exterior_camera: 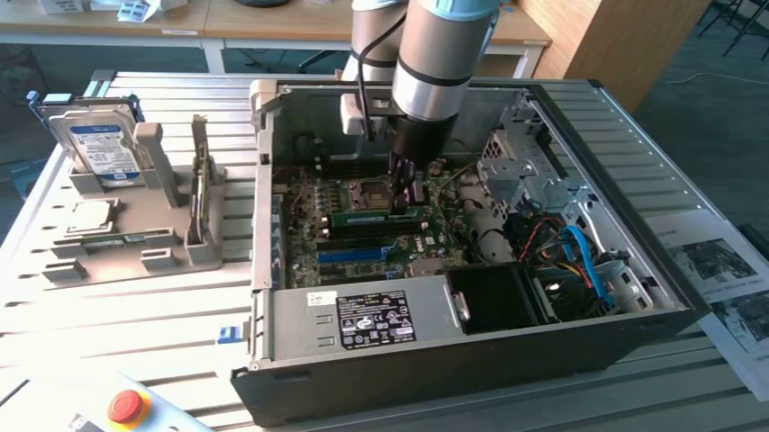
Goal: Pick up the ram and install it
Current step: 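Insert the ram into the slot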
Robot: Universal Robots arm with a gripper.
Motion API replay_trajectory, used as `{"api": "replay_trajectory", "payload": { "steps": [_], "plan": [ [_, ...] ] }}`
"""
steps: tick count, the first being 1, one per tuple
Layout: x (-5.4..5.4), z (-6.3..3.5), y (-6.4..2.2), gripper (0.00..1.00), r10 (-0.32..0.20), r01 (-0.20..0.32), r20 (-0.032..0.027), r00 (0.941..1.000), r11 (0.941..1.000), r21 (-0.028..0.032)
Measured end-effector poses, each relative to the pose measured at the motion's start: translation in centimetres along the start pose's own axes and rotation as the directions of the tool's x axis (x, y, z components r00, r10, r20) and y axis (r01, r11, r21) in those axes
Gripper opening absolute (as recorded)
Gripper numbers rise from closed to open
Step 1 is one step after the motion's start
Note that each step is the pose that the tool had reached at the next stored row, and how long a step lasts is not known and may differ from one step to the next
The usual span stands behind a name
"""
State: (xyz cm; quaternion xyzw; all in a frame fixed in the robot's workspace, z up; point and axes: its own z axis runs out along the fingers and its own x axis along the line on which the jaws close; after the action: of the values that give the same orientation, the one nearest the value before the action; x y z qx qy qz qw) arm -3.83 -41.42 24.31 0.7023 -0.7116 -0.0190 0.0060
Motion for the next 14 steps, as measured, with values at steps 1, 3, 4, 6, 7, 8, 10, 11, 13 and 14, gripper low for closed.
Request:
{"api": "replay_trajectory", "payload": {
  "steps": [1, 3, 4, 6, 7, 8, 10, 11, 13, 14],
  "plan": [
    [0.0, -0.01, 0.0, 0.11, 0.0, 0.0, -0.0002, 1.0, 1.0, -0.0001],
    [0.0, 0.04, -0.01, 0.11, 0.0, 0.0, -0.0002, 1.0, 1.0, -0.0001],
    [0.01, 0.12, -0.01, 0.11, 0.0, 0.0, -0.0001, 1.0, 1.0, 0.0],
    [0.02, 0.2, -0.01, 0.11, 0.0, 0.0, -0.0003, 1.0, 1.0, -0.0001],
    [0.02, 0.2, -0.01, 0.11, 0.0, 0.0, -0.0003, 1.0, 1.0, -0.0001],
    [0.02, 0.2, -0.01, 0.11, 0.0, 0.0, -0.0004, 1.0, 1.0, -0.0001],
    [0.01, 0.22, -0.01, 0.11, 0.0, 0.0, -0.0002, 1.0, 1.0, 0.0],
    [0.02, 0.24, 0.02, 0.11, 0.0, 0.0, -0.0002, 1.0, 1.0, 0.0],
    [0.02, 0.24, 0.06, 0.11, 0.0, 0.0, -0.0003, 1.0, 1.0, 0.0001],
    [0.02, 0.25, 0.06, 0.11, 0.0, 0.0, -0.0003, 1.0, 1.0, 0.0001]
  ]
}}
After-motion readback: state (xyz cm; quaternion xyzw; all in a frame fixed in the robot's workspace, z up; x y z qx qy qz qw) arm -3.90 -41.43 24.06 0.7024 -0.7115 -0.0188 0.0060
